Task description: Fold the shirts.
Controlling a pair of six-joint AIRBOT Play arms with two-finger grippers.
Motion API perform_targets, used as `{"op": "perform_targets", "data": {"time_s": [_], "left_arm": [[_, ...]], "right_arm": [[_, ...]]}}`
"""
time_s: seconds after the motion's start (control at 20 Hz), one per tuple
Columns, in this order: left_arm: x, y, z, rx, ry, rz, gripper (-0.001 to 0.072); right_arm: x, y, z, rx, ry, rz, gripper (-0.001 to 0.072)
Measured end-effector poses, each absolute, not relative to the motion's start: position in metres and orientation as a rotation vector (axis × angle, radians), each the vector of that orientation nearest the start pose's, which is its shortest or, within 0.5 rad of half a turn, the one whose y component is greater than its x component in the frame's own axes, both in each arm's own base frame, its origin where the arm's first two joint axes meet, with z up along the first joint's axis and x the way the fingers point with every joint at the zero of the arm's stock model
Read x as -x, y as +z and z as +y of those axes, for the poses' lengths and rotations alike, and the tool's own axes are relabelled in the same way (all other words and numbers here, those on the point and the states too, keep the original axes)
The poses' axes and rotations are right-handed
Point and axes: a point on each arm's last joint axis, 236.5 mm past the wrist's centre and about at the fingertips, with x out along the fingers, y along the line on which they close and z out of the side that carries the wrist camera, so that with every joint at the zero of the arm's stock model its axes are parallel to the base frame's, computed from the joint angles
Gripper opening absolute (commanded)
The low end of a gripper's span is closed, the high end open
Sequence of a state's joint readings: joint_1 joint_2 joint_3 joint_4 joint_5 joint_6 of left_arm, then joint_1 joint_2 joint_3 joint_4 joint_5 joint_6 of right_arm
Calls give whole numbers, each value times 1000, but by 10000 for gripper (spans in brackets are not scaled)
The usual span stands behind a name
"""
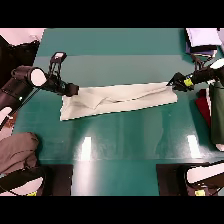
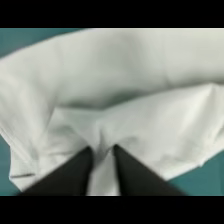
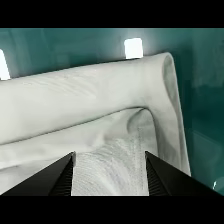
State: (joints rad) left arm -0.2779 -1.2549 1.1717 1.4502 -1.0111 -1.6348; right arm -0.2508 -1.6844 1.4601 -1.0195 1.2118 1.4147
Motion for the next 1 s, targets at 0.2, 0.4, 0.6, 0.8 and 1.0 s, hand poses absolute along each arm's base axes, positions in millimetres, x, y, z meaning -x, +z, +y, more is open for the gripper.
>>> {"op": "perform_targets", "data": {"time_s": [0.2,0.4,0.6,0.8,1.0], "left_arm": [[-377,29,-130,-23,-269,1194,675],[-370,31,-129,-34,-272,1225,581],[-374,38,-150,24,-344,1192,36],[-382,48,-166,82,-391,1137,36],[-387,53,-174,117,-412,1109,36]], "right_arm": [[-466,-24,-5,-571,176,1280,518],[-460,-10,-25,-597,149,1260,518],[-446,-15,-51,-659,144,1288,518],[-440,-32,-57,-751,207,1319,518],[-436,-60,-55,-792,257,1364,519]]}}
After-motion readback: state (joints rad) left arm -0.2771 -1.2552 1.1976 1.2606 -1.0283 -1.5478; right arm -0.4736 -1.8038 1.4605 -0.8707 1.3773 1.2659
